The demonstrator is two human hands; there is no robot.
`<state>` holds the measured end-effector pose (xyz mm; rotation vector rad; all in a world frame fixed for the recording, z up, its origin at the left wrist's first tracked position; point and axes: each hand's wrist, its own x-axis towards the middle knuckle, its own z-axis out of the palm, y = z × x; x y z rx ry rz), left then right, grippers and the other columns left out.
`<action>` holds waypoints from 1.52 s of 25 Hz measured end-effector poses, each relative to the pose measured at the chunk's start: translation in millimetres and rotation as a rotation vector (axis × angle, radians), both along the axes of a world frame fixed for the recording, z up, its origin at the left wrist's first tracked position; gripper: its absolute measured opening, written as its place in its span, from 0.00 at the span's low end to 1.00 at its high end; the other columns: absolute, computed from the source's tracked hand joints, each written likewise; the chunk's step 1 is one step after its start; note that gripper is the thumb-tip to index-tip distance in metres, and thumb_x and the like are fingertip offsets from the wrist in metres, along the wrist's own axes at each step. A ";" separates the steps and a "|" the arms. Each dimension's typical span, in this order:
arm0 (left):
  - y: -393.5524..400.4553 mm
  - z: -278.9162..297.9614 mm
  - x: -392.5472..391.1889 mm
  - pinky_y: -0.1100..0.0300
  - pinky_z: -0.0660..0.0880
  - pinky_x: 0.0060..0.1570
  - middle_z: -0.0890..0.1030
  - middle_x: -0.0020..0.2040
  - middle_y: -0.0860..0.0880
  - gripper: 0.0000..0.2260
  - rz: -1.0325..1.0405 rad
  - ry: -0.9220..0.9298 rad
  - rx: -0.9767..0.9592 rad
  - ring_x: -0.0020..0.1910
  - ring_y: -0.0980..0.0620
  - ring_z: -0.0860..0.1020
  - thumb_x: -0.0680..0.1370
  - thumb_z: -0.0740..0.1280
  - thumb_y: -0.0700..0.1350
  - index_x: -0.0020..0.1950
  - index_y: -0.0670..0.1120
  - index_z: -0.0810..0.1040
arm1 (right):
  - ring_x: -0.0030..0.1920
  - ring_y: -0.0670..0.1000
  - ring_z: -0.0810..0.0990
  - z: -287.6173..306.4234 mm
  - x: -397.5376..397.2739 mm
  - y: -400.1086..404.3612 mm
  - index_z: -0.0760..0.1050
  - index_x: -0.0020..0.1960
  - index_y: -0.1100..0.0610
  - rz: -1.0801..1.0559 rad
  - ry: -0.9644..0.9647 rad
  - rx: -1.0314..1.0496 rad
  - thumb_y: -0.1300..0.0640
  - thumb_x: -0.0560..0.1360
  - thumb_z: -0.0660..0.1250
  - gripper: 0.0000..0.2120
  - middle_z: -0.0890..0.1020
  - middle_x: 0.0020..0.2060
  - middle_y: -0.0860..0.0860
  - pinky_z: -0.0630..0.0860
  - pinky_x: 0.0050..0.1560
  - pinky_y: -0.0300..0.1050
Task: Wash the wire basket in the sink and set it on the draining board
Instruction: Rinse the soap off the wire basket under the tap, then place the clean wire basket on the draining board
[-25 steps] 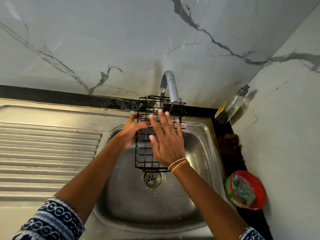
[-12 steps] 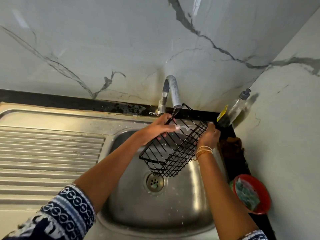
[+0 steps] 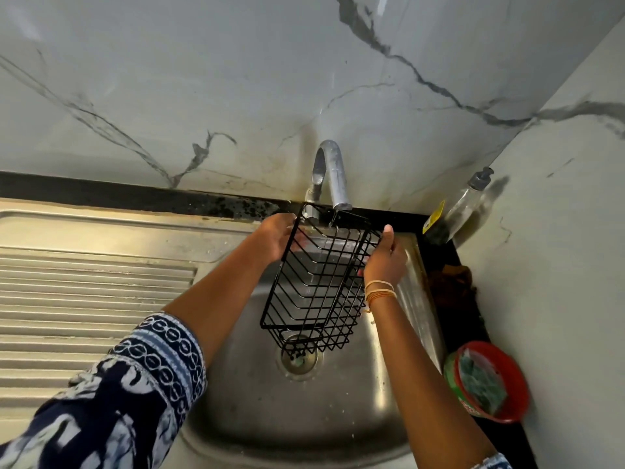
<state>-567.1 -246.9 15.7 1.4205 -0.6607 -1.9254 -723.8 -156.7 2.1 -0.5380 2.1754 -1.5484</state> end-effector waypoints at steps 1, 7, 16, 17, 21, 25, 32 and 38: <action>-3.0 1.7 -1.3 0.57 0.76 0.35 0.77 0.38 0.45 0.08 0.057 0.025 0.003 0.35 0.49 0.77 0.82 0.59 0.41 0.48 0.41 0.75 | 0.30 0.53 0.77 1.7 -1.2 -1.2 0.76 0.57 0.57 -0.010 -0.021 0.001 0.39 0.79 0.54 0.24 0.76 0.36 0.51 0.79 0.28 0.47; 3.1 8.5 -13.0 0.52 0.69 0.63 0.77 0.64 0.46 0.19 -0.098 -0.032 -0.355 0.59 0.48 0.76 0.83 0.58 0.43 0.75 0.47 0.65 | 0.38 0.57 0.78 7.4 0.3 1.8 0.77 0.47 0.53 0.040 0.136 0.053 0.41 0.80 0.56 0.18 0.74 0.32 0.48 0.79 0.38 0.54; 19.9 -2.5 4.7 0.59 0.79 0.53 0.84 0.49 0.45 0.10 -0.024 -0.228 -0.283 0.47 0.50 0.80 0.82 0.60 0.46 0.48 0.46 0.80 | 0.29 0.49 0.76 17.9 5.5 5.5 0.73 0.45 0.49 0.049 0.058 0.051 0.42 0.80 0.56 0.14 0.73 0.30 0.47 0.81 0.37 0.59; 28.5 -7.8 5.3 0.64 0.80 0.42 0.84 0.45 0.45 0.11 -0.059 -0.253 -0.287 0.42 0.51 0.80 0.83 0.59 0.44 0.48 0.44 0.80 | 0.29 0.51 0.76 16.5 3.9 7.7 0.72 0.43 0.49 0.038 0.050 0.056 0.41 0.79 0.56 0.14 0.73 0.30 0.48 0.81 0.36 0.59; 66.1 -19.5 15.8 0.58 0.78 0.42 0.84 0.39 0.46 0.14 -0.218 -0.167 -0.345 0.41 0.47 0.81 0.83 0.58 0.48 0.50 0.41 0.79 | 0.32 0.55 0.78 8.9 -5.1 17.0 0.77 0.47 0.55 -0.034 -0.107 0.108 0.40 0.79 0.55 0.20 0.75 0.33 0.53 0.73 0.20 0.40; 98.2 -14.8 27.4 0.54 0.69 0.62 0.71 0.67 0.50 0.34 -0.569 -0.315 -0.477 0.61 0.49 0.73 0.75 0.70 0.52 0.76 0.48 0.58 | 0.35 0.53 0.76 21.4 -9.3 31.1 0.73 0.52 0.56 -0.059 -0.468 0.118 0.47 0.80 0.58 0.13 0.75 0.37 0.52 0.74 0.28 0.41; 124.3 -7.0 38.8 0.59 0.70 0.38 0.74 0.48 0.49 0.37 -0.547 -0.432 -0.273 0.41 0.55 0.73 0.68 0.77 0.52 0.71 0.50 0.62 | 0.48 0.54 0.77 29.8 13.1 63.2 0.69 0.59 0.56 0.208 -0.475 0.174 0.62 0.80 0.53 0.10 0.78 0.54 0.56 0.80 0.28 0.45; 141.4 -3.9 40.1 0.63 0.62 0.28 0.68 0.33 0.51 0.31 -0.310 -0.324 -0.190 0.29 0.55 0.64 0.56 0.74 0.55 0.58 0.49 0.76 | 0.56 0.63 0.75 11.8 50.3 92.4 0.48 0.77 0.59 0.427 0.551 0.376 0.54 0.81 0.53 0.28 0.72 0.59 0.65 0.75 0.51 0.53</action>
